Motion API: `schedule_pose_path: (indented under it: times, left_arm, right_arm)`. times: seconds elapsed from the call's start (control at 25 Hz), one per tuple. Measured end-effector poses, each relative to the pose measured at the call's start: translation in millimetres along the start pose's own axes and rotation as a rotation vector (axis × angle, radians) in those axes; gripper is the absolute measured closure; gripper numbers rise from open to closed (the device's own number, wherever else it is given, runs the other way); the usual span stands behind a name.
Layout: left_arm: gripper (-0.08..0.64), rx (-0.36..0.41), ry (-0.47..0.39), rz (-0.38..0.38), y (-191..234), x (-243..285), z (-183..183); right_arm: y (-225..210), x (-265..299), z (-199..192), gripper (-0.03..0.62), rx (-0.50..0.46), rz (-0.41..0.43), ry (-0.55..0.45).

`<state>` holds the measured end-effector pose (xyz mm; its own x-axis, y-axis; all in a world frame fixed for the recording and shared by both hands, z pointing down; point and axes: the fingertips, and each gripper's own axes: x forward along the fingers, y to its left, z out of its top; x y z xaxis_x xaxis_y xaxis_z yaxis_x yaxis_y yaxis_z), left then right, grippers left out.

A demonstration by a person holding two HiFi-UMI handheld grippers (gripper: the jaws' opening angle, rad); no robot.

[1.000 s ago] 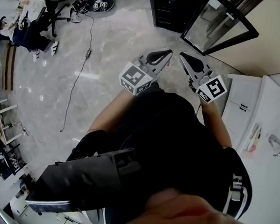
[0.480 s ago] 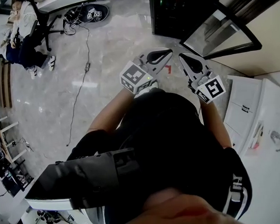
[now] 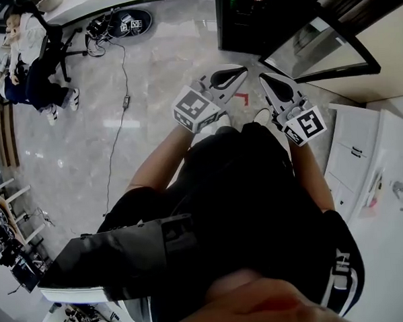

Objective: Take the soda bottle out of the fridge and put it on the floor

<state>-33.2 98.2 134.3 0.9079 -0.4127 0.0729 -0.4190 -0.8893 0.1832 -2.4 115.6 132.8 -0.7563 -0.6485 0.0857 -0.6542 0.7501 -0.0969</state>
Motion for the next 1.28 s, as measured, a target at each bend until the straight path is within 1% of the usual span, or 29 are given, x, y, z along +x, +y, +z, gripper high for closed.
schedule_pose_path:
  times: [0.24,0.44,0.72,0.96,1.12,1.28]
  left_arm:
    - [0.560,-0.012,0.004,0.019,13.4,11.4,-2.5]
    - [0.559,-0.012,0.015,0.054,29.3,29.3,-4.3]
    - [0.559,-0.011,0.042,0.110,56.2,74.1,-2.0]
    - [0.560,-0.005,0.062,0.181,80.4,120.1,-1.7]
    - [0.559,-0.025,0.085,0.228,95.3,149.4,-7.9]
    - [0.559,-0.020,0.086,0.272,117.4,170.4,-14.6]
  right_arm:
    - [-19.3,4.3,-4.6,0.578,0.009,0.005,0.009]
    - [-46.9,8.9,-8.0,0.578,0.012,0.025,0.010]
    - [-105.5,18.9,-13.8,0.578,0.023,0.053,0.020]
    - [-160.1,23.7,-23.4,0.577,0.033,0.083,0.029]
    - [-195.5,31.1,-36.2,0.577,0.041,0.098,0.038]
    - [-225.6,48.6,-54.2,0.577,0.050,0.103,0.051]
